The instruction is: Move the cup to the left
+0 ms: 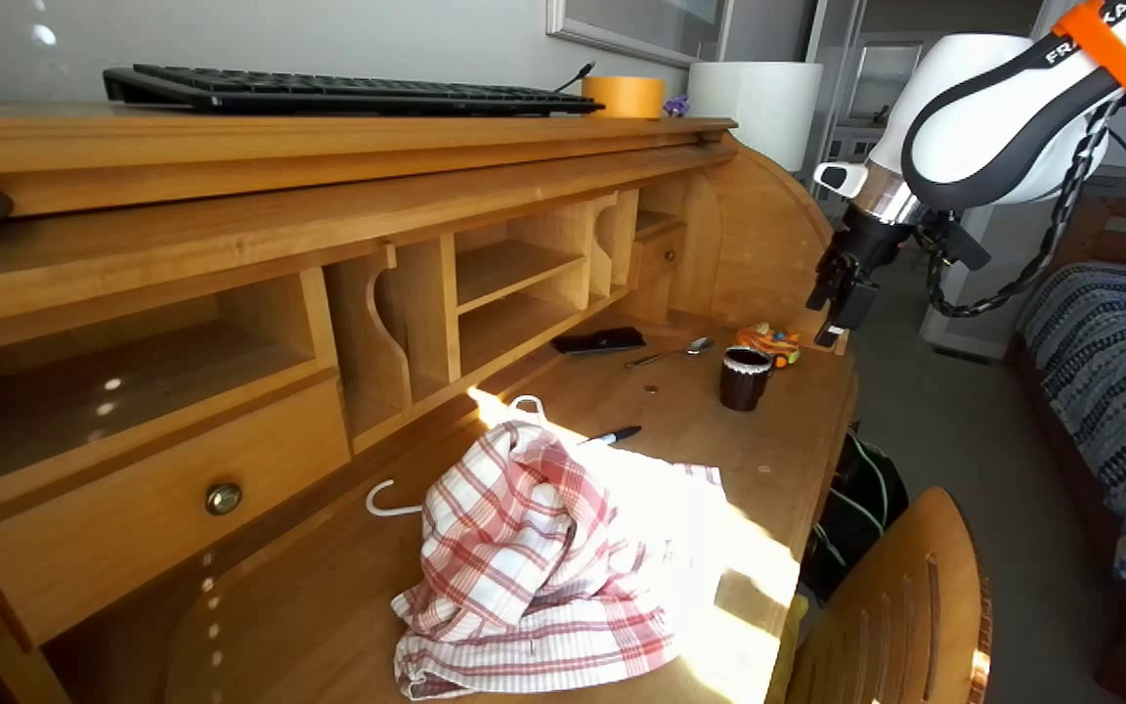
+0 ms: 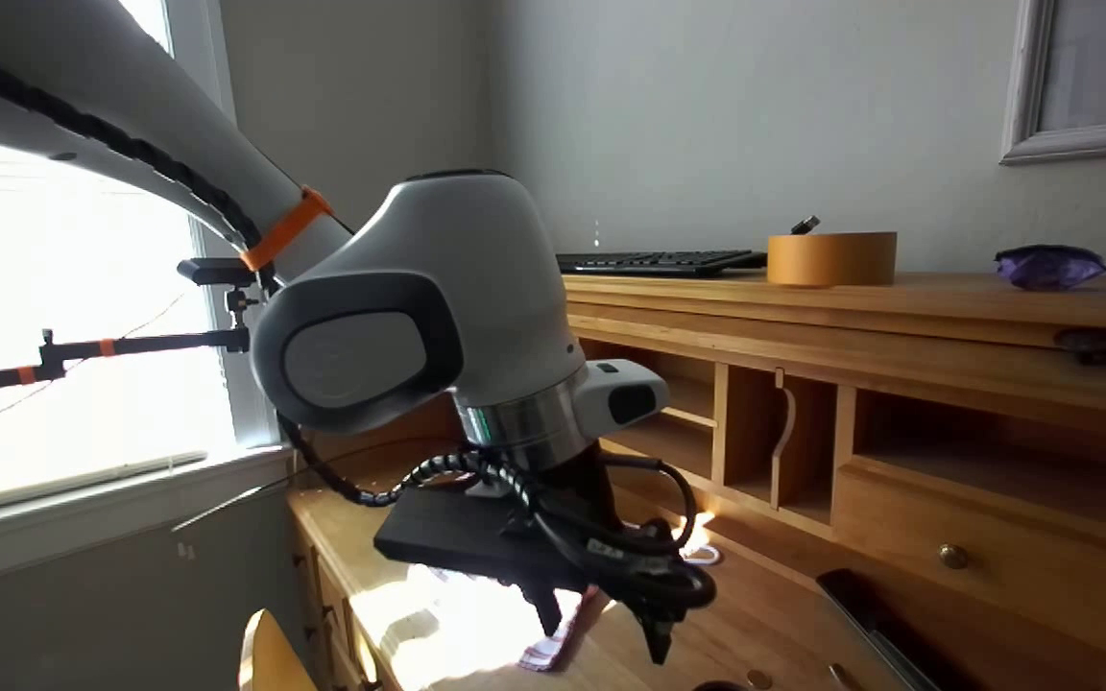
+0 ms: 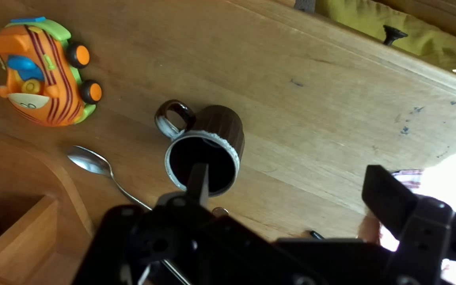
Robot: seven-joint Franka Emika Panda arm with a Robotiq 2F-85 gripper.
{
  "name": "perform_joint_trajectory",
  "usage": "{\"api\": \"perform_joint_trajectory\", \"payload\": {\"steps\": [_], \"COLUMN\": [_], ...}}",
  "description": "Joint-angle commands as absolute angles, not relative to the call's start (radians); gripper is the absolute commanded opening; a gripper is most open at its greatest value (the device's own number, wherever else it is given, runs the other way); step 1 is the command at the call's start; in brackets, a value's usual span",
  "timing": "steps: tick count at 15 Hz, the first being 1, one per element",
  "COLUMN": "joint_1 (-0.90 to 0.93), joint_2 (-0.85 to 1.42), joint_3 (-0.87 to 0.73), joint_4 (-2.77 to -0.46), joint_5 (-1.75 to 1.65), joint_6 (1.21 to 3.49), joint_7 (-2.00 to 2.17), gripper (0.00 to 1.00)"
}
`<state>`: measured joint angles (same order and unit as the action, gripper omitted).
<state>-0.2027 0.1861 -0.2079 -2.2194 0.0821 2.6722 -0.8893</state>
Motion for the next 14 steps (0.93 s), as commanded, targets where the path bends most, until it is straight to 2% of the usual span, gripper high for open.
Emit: {"api": "perform_joint_trajectory", "payload": {"steps": [1,10,14], "joint_1": [-0.242,-0.384,-0.467], "joint_2": [0.187,0.371,0.472], "joint_3": [-0.164,-0.122,-0.047], "joint_4": [-2.219,-2.027,-1.960], "joint_5": [0.097,0.111,0.181], "joint_6": [2.661,2.643,2.699], "joint_7": [-0.916,-1.264,-1.414], "gripper": [1.00,1.00,1.00]}}
